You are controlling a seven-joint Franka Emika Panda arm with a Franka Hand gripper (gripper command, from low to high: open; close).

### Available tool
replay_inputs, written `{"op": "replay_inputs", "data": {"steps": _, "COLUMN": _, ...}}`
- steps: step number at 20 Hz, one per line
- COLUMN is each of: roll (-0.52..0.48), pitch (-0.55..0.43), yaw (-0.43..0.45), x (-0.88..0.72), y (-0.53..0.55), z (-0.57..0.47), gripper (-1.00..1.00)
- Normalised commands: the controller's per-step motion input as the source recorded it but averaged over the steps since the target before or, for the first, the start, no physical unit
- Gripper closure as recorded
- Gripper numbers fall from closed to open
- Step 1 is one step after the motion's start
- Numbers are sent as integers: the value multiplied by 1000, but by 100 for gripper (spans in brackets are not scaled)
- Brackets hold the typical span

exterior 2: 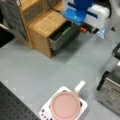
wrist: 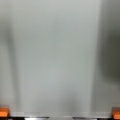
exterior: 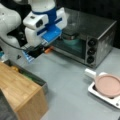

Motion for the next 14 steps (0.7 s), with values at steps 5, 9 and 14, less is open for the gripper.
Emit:
{"op": "replay_inputs", "data": {"steps": 5, "roll": 440, "pitch": -104, "yaw": 197, "x": -93, "y": 63, "z": -3, "gripper": -100}}
{"op": "replay_inputs", "data": {"steps": 9, "roll": 376, "pitch": -100, "yaw": 105, "x": -314, "y": 148, "z": -47, "gripper": -100}}
{"op": "replay_inputs", "data": {"steps": 14, "roll": 235, "pitch": -96, "yaw": 22, "x": -492, "y": 311, "z": -146, "gripper": -100}}
